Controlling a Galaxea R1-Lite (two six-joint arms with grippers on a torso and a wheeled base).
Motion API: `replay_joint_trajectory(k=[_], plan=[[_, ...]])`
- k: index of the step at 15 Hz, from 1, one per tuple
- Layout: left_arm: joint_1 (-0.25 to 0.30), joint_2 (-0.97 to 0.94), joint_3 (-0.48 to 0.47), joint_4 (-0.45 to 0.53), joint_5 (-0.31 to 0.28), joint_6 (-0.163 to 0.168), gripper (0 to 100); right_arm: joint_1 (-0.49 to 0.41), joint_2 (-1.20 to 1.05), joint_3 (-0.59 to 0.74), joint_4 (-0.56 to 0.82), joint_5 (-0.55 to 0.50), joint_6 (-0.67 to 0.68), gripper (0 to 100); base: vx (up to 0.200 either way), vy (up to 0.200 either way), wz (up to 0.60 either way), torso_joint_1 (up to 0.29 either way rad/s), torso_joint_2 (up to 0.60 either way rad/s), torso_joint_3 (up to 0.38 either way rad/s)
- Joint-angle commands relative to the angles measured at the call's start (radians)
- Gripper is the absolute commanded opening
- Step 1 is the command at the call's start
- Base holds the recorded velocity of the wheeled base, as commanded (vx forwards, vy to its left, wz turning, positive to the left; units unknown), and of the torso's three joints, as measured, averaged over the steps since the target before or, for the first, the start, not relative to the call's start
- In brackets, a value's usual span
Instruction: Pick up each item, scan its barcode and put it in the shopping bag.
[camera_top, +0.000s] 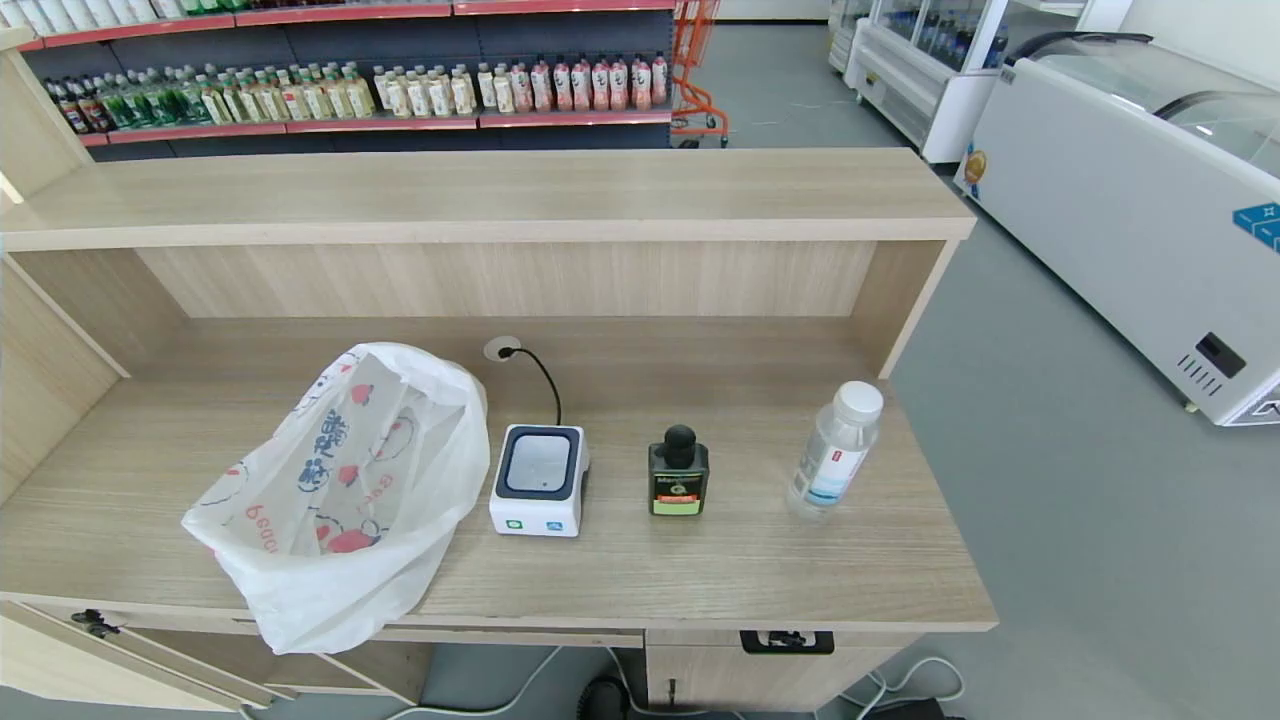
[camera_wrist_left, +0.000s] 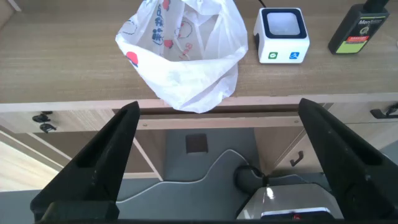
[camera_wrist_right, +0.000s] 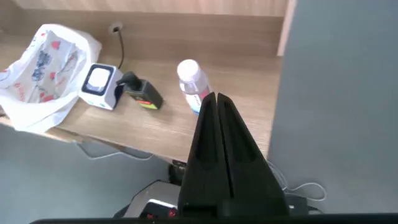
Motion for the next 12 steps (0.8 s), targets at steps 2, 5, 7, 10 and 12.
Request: replay_joint_trajectory(k=[2,5,7,10,12], plan=[[0.0,0.0,0.0,0.0,0.0,0.0,100,0.227,0.237,-0.051,-0.003,0.007,0.023,0,0.0,0.0,0.0,0.0,0.0,0.0],[0.0,0.0,0.0,0.0,0.0,0.0,100,0.341,0.278,0.041,-0.056,0.006,0.009,100,0.0,0.0,0.0,0.0,0.0,0.0],[0.0,0.0,0.0,0.0,0.0,0.0,100,0.369,0.318,0.059,-0.061,0.004,-0.001,100,0.0,0.0,0.0,0.0,0.0,0.0],[0.0,0.0,0.0,0.0,0.0,0.0,100,0.367,0.395,0.065,-0.067,0.0,-0.015,100,0.0,0.0,0.0,0.0,0.0,0.0],[0.0,0.0,0.0,0.0,0.0,0.0,100,0.361,0.433,0.09,-0.072,-0.017,-0.015,100,0.0,0.0,0.0,0.0,0.0,0.0]])
